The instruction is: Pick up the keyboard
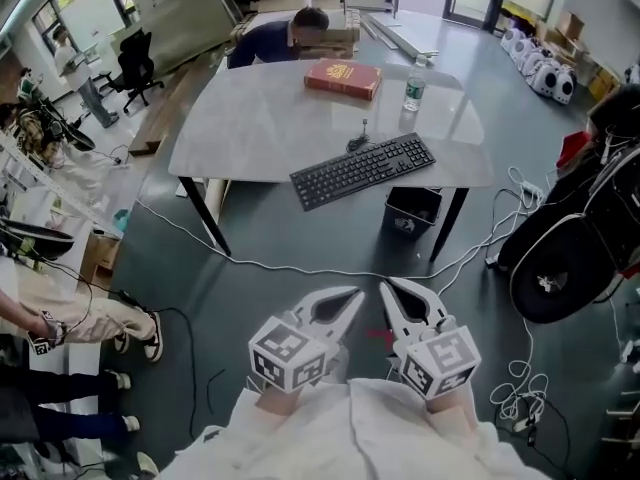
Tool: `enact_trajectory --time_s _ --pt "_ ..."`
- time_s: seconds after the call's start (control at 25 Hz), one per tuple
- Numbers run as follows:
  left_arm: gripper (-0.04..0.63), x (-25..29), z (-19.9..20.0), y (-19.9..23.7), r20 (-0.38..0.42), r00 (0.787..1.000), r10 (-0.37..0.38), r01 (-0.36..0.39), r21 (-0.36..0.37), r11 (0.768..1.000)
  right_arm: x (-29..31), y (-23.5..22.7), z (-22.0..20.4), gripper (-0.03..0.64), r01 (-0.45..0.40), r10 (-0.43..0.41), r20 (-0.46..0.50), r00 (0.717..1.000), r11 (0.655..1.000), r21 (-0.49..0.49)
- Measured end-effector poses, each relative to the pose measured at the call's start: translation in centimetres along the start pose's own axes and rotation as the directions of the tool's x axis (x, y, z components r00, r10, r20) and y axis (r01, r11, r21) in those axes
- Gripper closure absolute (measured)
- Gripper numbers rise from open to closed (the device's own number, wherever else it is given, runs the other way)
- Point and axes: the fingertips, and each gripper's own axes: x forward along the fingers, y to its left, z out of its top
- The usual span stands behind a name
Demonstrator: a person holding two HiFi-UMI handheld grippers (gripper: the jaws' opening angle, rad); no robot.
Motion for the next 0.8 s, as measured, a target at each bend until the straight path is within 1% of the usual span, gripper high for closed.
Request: enact_trajectory --time_s 0.08,0.24,0.44,0.56,0.68,0.72,0.8 --pt "0.581 0.8 1.5 2.1 0.005 1.000 -0.009 0.009 -0.004 1.000 2.2 -1.1 1.1 0.583 0.004 -0.004 0.004 1.000 1.000 0.009" --pt "0.581 2.1 4.4 7.0 0.020 1.000 0.003 -0.003 -0.011 1.000 6.2 -3.6 2.7 0.583 0.031 -0.031 0.014 0.999 0.999 0.030" --pt "0.581 3.6 6.4 11.6 0.000 1.000 -0.012 0.012 0.007 1.000 10.6 -5.8 4.4 0.583 0.069 -0.072 0.049 0.996 0.996 0.063" --pt "0.581 4.7 7.3 13.6 -0.014 1.000 -0.024 0.025 0.023 0.999 13.0 -6.4 4.9 0.583 0.069 -0.073 0.048 0.996 0.995 0.066" --pt "0.581 5.1 7.7 15.0 -0.036 0.999 -0.012 0.015 0.084 0.996 14.5 -6.3 5.2 0.583 0.065 -0.067 0.037 0.997 0.996 0.063" --pt "0.581 5.1 7.6 15.3 -0.045 0.999 -0.014 0.018 0.089 0.996 14.8 -6.3 5.1 0.583 0.068 -0.070 0.031 0.997 0.995 0.067" --pt "0.581 5.4 7.4 15.7 -0.049 0.998 -0.029 0.032 0.067 0.997 15.1 -6.6 4.7 0.583 0.079 -0.080 0.015 0.997 0.994 0.074"
